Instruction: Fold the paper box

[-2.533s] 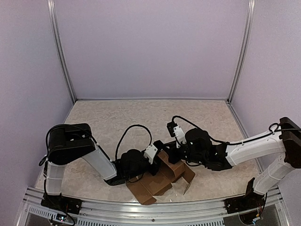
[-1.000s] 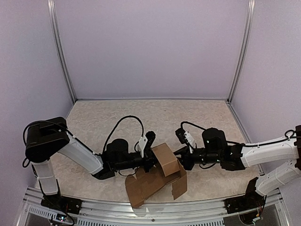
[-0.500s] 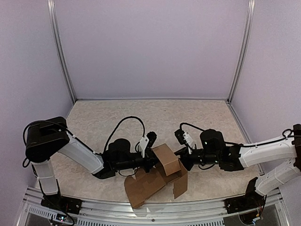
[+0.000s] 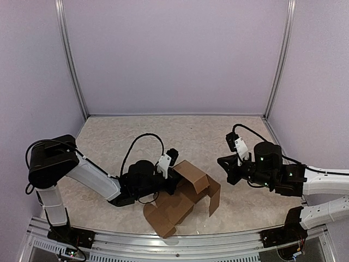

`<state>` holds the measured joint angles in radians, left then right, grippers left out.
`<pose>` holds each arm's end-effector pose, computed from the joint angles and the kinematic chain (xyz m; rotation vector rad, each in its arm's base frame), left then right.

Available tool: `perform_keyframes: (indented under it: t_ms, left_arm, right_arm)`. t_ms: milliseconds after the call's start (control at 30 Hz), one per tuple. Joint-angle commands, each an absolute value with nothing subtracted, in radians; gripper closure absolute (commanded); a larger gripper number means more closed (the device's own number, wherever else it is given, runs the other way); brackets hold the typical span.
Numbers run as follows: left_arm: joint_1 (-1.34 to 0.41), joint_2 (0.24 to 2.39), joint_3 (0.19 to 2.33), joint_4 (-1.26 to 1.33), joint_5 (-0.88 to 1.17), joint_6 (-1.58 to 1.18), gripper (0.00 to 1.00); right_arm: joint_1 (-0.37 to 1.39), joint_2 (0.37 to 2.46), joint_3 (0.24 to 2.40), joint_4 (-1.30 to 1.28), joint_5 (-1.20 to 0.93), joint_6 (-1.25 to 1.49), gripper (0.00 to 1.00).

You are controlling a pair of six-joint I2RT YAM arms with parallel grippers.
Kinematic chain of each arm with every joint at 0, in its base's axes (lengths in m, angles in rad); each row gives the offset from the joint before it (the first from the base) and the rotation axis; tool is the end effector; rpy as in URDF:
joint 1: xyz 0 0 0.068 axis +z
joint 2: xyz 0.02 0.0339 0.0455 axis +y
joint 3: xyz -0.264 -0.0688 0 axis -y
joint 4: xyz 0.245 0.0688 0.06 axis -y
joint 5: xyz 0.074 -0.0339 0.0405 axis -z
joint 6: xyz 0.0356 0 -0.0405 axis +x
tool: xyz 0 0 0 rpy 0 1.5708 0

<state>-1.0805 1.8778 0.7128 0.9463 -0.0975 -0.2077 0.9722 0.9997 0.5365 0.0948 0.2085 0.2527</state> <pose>0.1718 -0.3146 0.1400 0.7225 1.7219 -0.8260 0.1328 0.1816 0.2406 -0.5627 1.8987 0.6097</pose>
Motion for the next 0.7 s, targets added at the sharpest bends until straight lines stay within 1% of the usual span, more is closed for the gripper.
perform_keyframes:
  t_ms: [0,67,167,200,300,333,467,667]
  left_arm:
    - [-1.098,1.843,0.743,0.864,-0.302,-0.187,1.0]
    - [-1.105,1.84,0.763,0.82,-0.357,-0.18,1.0]
    - [-1.129,1.838,0.788,0.761,-0.462,-0.179,1.0]
    - [-1.137,1.837,0.799,0.737,-0.514,-0.182,1.0]
    - [-1.15,1.843,0.84,0.654,-0.588,-0.209,1.0]
    - [-1.152,1.846,0.854,0.625,-0.613,-0.223,1.0]
    - [-1.166,1.871,0.911,0.521,-0.714,-0.267,1.0]
    - [-1.186,1.898,0.968,0.395,-0.869,-0.33,1.0]
  right_arm:
    - [0.969,0.929,0.559,-0.004,0.33,0.22,1.0]
    - [0.969,0.915,0.554,-0.027,0.355,0.218,0.99]
    - [0.97,0.901,0.544,-0.034,0.38,0.224,0.91]
    - [0.971,0.897,0.541,-0.035,0.388,0.228,0.86]
    - [0.969,0.888,0.526,-0.031,0.418,0.242,0.69]
    - [0.97,0.886,0.522,-0.032,0.429,0.248,0.65]
    - [0.967,0.876,0.512,-0.04,0.462,0.264,0.58]
    - [0.964,0.859,0.492,-0.029,0.478,0.282,0.52]
